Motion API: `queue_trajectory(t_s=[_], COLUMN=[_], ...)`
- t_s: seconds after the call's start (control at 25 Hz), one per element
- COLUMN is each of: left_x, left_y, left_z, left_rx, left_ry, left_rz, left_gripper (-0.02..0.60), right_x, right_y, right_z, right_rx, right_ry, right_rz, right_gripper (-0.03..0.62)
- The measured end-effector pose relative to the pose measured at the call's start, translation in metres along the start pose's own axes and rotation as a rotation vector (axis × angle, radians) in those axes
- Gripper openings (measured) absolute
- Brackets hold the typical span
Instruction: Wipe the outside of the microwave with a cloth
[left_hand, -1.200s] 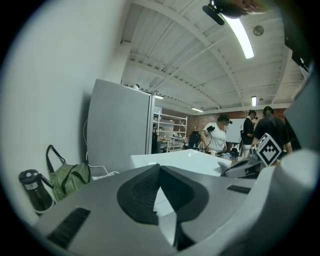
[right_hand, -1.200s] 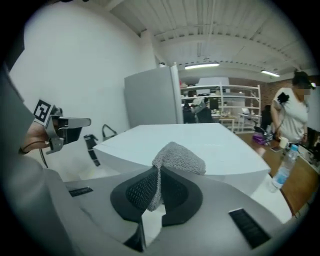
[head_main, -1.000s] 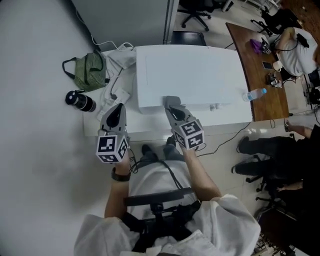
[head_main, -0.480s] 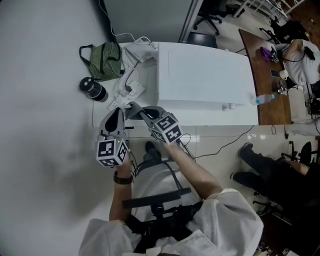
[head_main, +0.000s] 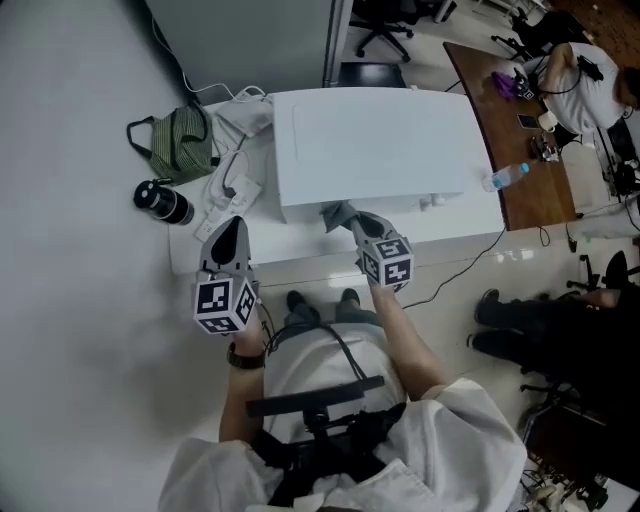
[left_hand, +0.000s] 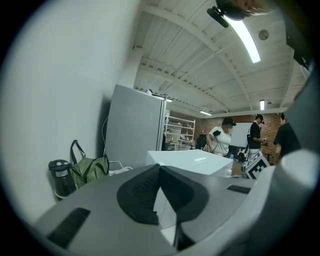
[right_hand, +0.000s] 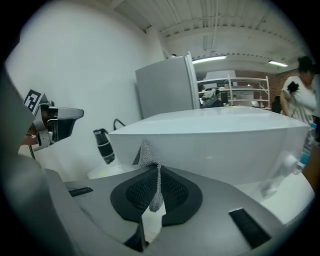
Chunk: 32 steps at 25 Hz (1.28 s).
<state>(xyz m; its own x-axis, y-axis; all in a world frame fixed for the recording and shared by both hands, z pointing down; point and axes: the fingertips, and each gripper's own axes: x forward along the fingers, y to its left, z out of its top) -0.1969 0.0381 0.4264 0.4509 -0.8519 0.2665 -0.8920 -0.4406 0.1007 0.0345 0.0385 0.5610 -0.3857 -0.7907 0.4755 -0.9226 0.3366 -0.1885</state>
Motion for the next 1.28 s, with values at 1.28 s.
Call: queue_trajectory(t_s=[1.28], left_x=[0.008], left_y=[-0.049], left_z=[-0.01], left_rx=[-0.008], left_ry=[0.011], left_rz=[0.071], left_gripper=[0.028], right_x=[0.024], right_y=[-0.017], right_z=[-0.045], right_rx=[-0.069], right_ry=[0.102], right_rz=[0.072], right_gripper=[0.026])
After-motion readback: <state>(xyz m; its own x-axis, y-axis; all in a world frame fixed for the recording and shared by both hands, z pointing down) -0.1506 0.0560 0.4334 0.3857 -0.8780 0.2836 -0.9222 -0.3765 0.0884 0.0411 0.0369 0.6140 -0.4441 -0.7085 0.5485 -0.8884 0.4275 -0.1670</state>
